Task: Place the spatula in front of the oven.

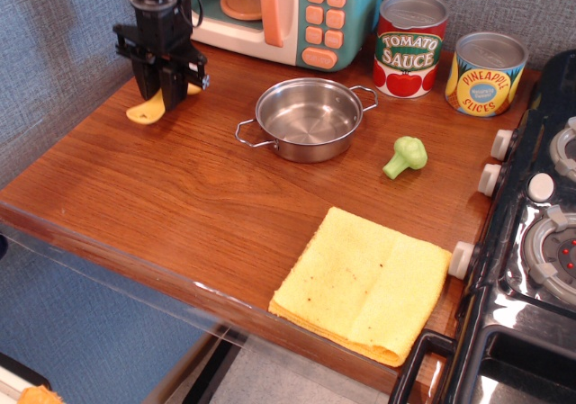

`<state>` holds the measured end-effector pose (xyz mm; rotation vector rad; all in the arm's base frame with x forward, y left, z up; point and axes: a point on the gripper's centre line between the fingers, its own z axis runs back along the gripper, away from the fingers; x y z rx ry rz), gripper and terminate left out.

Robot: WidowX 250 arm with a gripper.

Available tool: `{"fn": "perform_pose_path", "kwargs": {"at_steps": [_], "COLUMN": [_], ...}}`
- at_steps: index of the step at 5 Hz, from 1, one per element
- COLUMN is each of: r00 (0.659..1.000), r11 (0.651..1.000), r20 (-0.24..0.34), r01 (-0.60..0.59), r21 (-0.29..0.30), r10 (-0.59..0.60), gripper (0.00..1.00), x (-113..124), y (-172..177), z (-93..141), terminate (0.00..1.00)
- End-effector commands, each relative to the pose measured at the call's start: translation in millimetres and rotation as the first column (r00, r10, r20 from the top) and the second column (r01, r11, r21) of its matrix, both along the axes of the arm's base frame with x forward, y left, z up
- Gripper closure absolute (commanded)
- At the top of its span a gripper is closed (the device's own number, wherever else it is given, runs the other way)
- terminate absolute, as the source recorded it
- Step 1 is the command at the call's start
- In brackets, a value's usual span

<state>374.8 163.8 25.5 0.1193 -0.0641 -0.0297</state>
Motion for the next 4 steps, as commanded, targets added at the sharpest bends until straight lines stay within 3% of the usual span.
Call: {"fn": "perform_pose_path", "kwargs": {"at_steps": [1, 2, 3, 4], "r00": [0.995, 0.985, 0.985, 0.991], "r11": [0.999, 0.996, 0.996, 0.996], "r20": [0.086, 0.150, 0.164, 0.137], "r01": [-0.046, -0.077, -0.046, 0.004], "r21": [-0.006, -0.053, -0.072, -0.088], "r10": [0.046, 0.084, 0.058, 0.008], "gripper": [0.00, 0.00, 0.00, 0.00], "x": [5.1, 0.3, -10.0, -24.9], "y": [4.9, -6.5, -41.7, -86.0], "z": [34.1, 67.2, 103.9, 119.0], "terminate": [0.00, 0.00, 0.00, 0.00]}}
